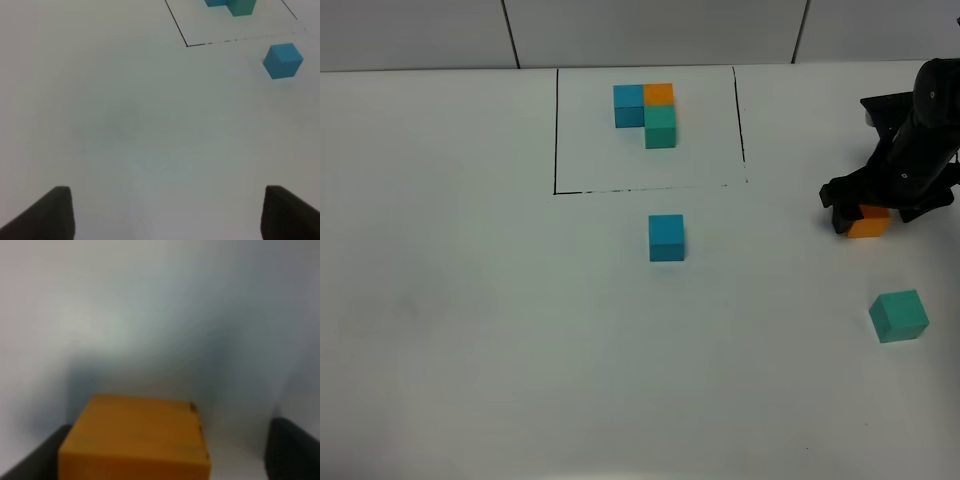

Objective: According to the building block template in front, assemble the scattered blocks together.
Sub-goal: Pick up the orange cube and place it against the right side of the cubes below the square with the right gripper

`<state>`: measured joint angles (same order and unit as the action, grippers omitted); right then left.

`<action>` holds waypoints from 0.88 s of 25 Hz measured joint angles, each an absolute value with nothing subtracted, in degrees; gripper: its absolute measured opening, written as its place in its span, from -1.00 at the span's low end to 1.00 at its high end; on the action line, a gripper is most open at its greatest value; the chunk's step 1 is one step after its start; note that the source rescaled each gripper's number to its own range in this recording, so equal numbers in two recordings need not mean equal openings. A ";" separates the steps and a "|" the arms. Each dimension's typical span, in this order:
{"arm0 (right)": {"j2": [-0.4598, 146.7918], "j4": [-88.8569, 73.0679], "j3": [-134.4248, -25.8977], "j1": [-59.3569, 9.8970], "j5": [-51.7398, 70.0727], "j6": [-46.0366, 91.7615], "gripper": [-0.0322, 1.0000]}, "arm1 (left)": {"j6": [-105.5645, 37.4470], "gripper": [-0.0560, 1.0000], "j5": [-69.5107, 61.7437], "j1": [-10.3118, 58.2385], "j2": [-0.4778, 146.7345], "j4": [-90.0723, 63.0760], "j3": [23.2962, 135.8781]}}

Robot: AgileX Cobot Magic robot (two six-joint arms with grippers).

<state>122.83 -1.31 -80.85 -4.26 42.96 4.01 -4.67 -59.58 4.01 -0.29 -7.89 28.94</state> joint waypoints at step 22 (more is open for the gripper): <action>118.10 0.00 -85.43 -28.24 53.99 50.79 -0.93 | -4.67 0.41 -59.58 4.01 -0.29 -7.89 28.94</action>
<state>118.10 0.00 -85.43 -28.24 53.99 50.79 -4.67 -59.58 4.01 -0.29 -7.89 28.94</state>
